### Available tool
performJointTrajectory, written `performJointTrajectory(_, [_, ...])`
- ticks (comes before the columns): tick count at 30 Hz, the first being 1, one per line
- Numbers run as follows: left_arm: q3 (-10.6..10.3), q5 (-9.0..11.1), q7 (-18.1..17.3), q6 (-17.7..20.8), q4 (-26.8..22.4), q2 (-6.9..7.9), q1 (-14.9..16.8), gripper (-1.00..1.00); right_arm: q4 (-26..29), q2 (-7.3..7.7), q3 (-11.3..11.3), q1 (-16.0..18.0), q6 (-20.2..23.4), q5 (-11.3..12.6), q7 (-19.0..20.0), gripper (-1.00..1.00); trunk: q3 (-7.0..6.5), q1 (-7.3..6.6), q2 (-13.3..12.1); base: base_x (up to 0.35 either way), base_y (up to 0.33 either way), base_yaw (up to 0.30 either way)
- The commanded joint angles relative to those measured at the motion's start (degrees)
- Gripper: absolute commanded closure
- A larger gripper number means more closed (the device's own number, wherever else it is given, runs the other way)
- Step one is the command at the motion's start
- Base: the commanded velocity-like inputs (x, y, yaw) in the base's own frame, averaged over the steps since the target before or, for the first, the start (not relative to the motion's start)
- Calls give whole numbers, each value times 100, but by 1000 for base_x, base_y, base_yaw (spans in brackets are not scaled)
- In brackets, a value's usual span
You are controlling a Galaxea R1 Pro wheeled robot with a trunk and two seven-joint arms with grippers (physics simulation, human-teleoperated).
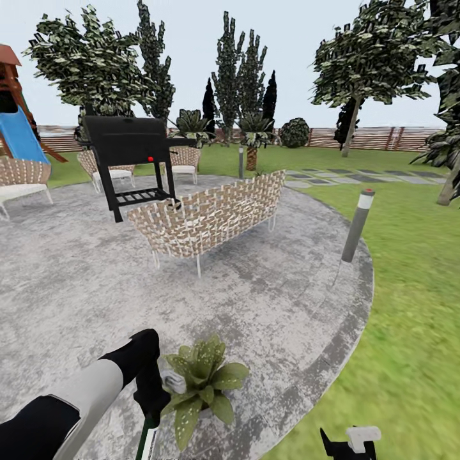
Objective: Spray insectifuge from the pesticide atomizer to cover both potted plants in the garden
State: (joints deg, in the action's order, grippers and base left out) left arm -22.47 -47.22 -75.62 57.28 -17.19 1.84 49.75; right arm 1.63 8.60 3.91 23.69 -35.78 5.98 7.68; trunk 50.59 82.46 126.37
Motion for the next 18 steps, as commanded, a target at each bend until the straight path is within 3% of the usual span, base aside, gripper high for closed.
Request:
performJointTrajectory(1, [18, -59, -58, 55, -12, -10, 0, 100, -5, 2, 40, 4, -16, 61, 29, -100, 6, -1, 2, 0, -176, 51])
performJointTrajectory(18, [31, -59, -58, 56, -12, -57, -9, 100, -5, 2, 40, 4, -16, 61, 28, -100, 6, -1, 2, -42, -265, 8])
